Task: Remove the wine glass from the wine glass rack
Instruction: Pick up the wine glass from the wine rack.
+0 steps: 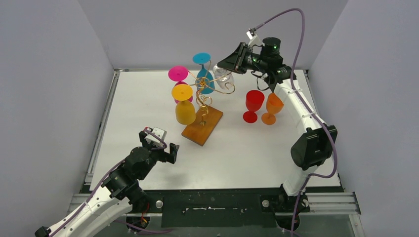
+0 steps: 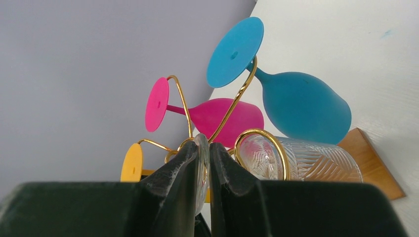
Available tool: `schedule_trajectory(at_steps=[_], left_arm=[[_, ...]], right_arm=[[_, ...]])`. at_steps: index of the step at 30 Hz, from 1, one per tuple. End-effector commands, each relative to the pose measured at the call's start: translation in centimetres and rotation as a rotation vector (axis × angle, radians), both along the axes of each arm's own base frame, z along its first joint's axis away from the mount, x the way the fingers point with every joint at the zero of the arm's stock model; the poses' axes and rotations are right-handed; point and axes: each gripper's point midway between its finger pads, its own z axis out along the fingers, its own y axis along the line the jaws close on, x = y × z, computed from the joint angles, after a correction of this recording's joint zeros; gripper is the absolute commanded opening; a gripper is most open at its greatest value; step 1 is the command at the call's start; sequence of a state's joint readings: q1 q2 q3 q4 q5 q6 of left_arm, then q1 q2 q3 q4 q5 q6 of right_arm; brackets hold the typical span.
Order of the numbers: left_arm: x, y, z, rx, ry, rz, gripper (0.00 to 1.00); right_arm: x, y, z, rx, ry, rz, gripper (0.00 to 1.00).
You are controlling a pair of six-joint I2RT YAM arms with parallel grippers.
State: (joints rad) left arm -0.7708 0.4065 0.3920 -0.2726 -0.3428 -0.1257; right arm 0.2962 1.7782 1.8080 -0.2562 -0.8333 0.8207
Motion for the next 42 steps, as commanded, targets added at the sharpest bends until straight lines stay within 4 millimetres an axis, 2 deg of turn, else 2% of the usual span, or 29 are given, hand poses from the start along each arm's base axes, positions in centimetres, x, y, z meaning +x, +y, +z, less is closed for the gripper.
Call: schedule_trajectory(at_steps=[1,11,19,25,30,42], left_arm=[[0.4,-0.6,3.2,-0.058,-0.076,-0.014,0.97],[0.4,-0.7,3.1,-0.055,-0.074,-0.019,0.97],[0.4,-0.7,3.0,-0.052,-0.071,-0.018,0.97],[0.5,-0.4,3.2,-0.054,-0.076,-0.008,0.97],[0.4,-0.3,3.3,-0.057,-0.082,-0.005,0.97],[0.4,-0.5,3.2,-0.054,-0.079,-0.013,0.97]], right_arm=[[0.5,0.2,5.6,0.056,-0.181,-0.029,0.0],[1.4,0.0,6.1,0.076,-0.183,-0.103,0.0],[2.5,-0.3,5.0,0.039,-0.182,-0.205,0.0],[3.2,-1.0,5.7,0.053,-0.208,-0.272,0.0],[3.1,-1.6,7.6,0.118,-0.257,-0.317,0.0],[3.3,-2.2,8.8,0.118,-0.286,-0.434,0.0]])
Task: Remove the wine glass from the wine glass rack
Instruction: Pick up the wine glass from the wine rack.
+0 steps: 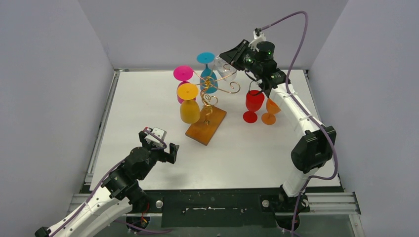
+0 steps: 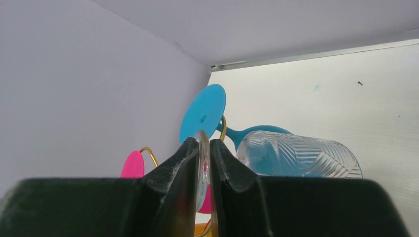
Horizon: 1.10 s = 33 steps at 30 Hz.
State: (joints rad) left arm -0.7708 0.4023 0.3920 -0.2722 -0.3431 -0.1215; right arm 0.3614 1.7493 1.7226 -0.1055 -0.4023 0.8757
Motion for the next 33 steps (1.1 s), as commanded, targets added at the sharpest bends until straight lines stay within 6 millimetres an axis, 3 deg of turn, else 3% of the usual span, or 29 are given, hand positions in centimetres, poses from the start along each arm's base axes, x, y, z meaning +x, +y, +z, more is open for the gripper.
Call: schedule_trajectory(at_steps=[1,6,21,33], left_arm=[[0.4,-0.5,3.1,-0.055,-0.073,-0.012,0.97],[0.5,-0.4,3.3,-0.055,-0.079,-0.007,0.97],[0.5,-0.4,3.2,-0.052,-0.076,-0.008,0.97],[0.5,-0.5,3.1,-0.051,-0.075,-0.011,0.97]], right_arm=[[-1.4,-1.5,9.0,0.086,-0.234,-0.071,0.0],[-0.7,-1.8,9.8,0.084,-0.23,-0.111,0.0],[0.1,-3.3,9.6,0.027,-0.236,-0.198,0.0],[-0.4,-6.5,10.4,-0.031,-0.264,-0.22,0.0]])
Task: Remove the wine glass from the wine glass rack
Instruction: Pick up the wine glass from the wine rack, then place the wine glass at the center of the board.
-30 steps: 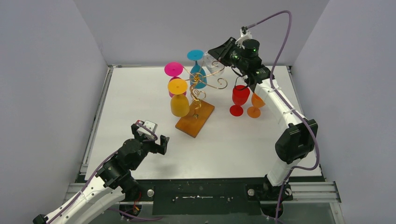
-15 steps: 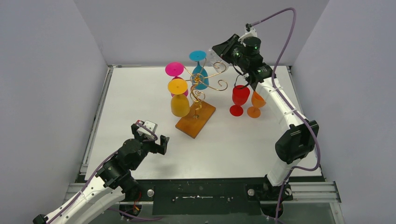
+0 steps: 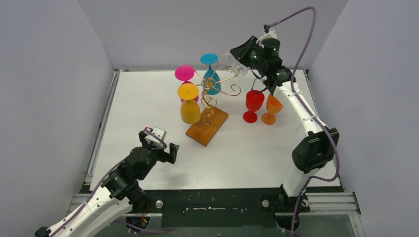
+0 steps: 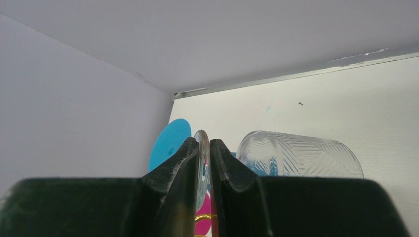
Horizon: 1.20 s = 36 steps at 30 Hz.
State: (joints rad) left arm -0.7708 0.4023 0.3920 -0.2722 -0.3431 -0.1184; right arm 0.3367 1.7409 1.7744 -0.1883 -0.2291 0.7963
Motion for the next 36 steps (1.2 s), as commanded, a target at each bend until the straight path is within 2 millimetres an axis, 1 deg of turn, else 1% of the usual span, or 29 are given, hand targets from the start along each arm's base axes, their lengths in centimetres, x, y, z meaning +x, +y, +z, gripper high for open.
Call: schedule_trajectory(at_steps=[1,4,7,8,9,11,13,16,18,21,22,23,28,32,36], left_arm=[[0.4,-0.5,3.1,-0.054,-0.073,-0.011,0.97],[0.4,-0.5,3.1,-0.055,-0.072,-0.011,0.97],[0.4,-0.6,3.1,-0.058,-0.072,-0.016,0.97],[0.4,-0.7,3.1,-0.059,-0.07,-0.017,0.97],[0.5,-0.7,3.1,-0.061,-0.069,-0.016,0.97],[0.5,-0.8,2.9,-0.062,-0.064,-0.018,0.97],[0.5,-0.8,2.9,-0.063,-0.062,-0.016,0.97],[0.5,-0.9,3.1,-0.074,-0.067,-0.014,0.97],[0.3,-1.2,3.4,-0.106,-0.061,-0.024,0.97],[0.0,-1.5,3.9,-0.179,-0.051,-0.021,0.97],[0.0,-1.5,4.1,-0.194,-0.051,-0.021,0.97],[-0.1,-1.6,4.5,-0.209,-0.054,-0.022,0.97],[-0.7,-0.8,6.2,-0.239,-0.036,-0.001,0.97],[-1.3,-0.6,6.9,-0.263,-0.031,-0.004,0.97],[-2.2,-1.5,7.1,-0.335,-0.001,-0.052,0.97]], right_arm=[[-2.7,-2.9,9.9,0.034,-0.243,-0.028,0.0],[-3.4,-3.9,10.2,0.011,-0.253,-0.036,0.0],[-4.4,-4.6,10.6,-0.011,-0.253,-0.029,0.0],[-5.1,-5.0,10.8,-0.023,-0.252,-0.035,0.0],[-5.3,-5.4,10.4,-0.03,-0.241,-0.048,0.0],[-7.1,-6.7,10.8,-0.029,-0.257,-0.092,0.0],[-8.6,-7.7,10.6,-0.028,-0.263,-0.123,0.0],[-11.0,-8.3,10.3,-0.038,-0.257,-0.112,0.0],[-12.5,-8.5,9.8,-0.035,-0.24,-0.102,0.0],[-14.7,-9.4,8.8,0.001,-0.217,-0.135,0.0],[-15.4,-9.4,8.2,0.024,-0.213,-0.135,0.0],[-16.0,-9.5,7.2,0.045,-0.197,-0.137,0.0],[-18.6,-10.0,5.1,0.081,-0.155,-0.15,0.0],[-20.0,-9.3,3.5,0.116,-0.121,-0.105,0.0],[-21.0,-8.0,1.3,0.126,-0.063,-0.046,0.0]])
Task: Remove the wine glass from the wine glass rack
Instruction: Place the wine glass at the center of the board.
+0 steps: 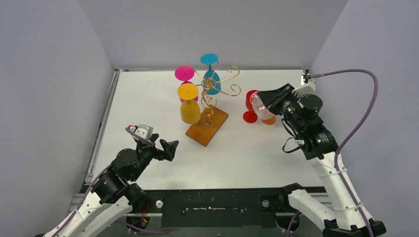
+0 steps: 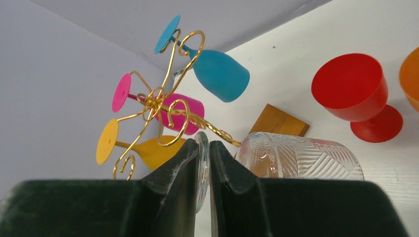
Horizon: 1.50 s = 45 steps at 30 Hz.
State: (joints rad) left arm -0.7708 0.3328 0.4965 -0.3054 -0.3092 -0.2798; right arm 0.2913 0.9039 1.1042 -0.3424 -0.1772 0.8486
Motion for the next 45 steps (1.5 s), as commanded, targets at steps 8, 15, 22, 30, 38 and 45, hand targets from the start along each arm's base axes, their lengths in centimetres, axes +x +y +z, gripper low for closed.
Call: schedule_trajectory(at_steps=[8,15,22,30,38,45], left_arm=[[-3.9,-3.8,2.0,-0.156,0.201,-0.224,0.97],[-3.7,-5.1,1.5,-0.211,0.326,-0.211,0.97],[-5.1,-9.6,5.2,-0.47,0.321,-0.428,0.91],[-5.6,-11.7,6.7,-0.761,0.357,-0.539,0.8],[-5.6,-13.5,6.7,-0.779,0.383,-0.608,0.66],[-5.6,-14.1,6.1,-0.825,0.406,-0.615,0.44]], right_arm=[[-4.9,6.3,-4.5,0.12,0.025,0.308,0.0],[-6.6,8.1,-7.8,0.11,0.069,0.346,0.0],[-7.8,11.1,-8.7,0.156,0.048,0.432,0.0],[-9.1,13.6,-7.5,0.247,-0.02,0.532,0.0],[-10.0,15.2,-6.8,0.298,-0.057,0.598,0.0],[-10.9,16.5,-6.9,0.323,-0.053,0.643,0.0]])
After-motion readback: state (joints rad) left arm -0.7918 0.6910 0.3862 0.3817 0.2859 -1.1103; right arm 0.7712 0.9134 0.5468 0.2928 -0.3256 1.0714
